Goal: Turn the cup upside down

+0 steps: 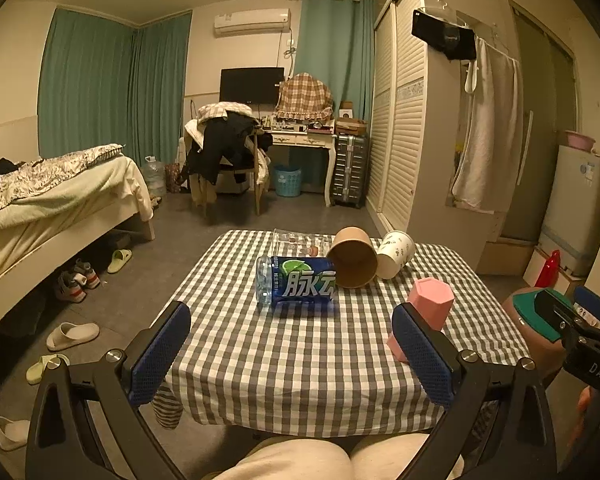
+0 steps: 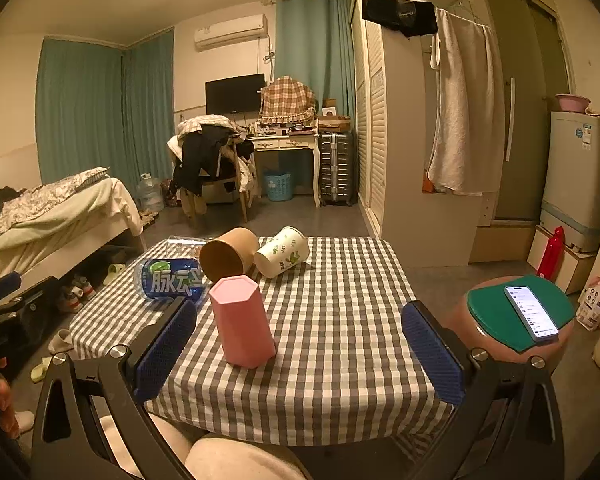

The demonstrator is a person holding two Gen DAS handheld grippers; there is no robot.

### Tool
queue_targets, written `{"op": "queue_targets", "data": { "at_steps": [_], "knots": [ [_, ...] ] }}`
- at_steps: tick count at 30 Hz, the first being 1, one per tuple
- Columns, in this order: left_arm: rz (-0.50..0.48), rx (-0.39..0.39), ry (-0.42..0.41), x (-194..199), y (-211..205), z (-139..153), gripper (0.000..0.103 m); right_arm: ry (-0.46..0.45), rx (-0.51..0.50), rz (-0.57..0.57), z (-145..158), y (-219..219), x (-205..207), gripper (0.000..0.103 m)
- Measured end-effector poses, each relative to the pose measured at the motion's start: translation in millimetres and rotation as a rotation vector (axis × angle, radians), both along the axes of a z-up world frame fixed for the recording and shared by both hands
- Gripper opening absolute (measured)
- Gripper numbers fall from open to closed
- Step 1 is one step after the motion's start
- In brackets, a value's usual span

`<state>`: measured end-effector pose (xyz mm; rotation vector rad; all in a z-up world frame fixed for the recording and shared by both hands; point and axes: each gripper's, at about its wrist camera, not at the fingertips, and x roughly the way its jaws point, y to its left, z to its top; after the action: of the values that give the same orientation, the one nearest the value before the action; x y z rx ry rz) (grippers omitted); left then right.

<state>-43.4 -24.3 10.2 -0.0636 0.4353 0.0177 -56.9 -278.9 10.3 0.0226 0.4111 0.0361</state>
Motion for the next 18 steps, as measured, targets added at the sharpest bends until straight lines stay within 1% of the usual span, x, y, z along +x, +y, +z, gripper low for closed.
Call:
{"op": "queue_targets", "data": {
  "at_steps": [18],
  "knots": [
    [0.0, -0.001, 0.011, 1.8, 0.2, -4.5, 0.103, 0.013, -0.008, -0.007, -4.8, 3.1, 3.2, 0.103]
  ]
}}
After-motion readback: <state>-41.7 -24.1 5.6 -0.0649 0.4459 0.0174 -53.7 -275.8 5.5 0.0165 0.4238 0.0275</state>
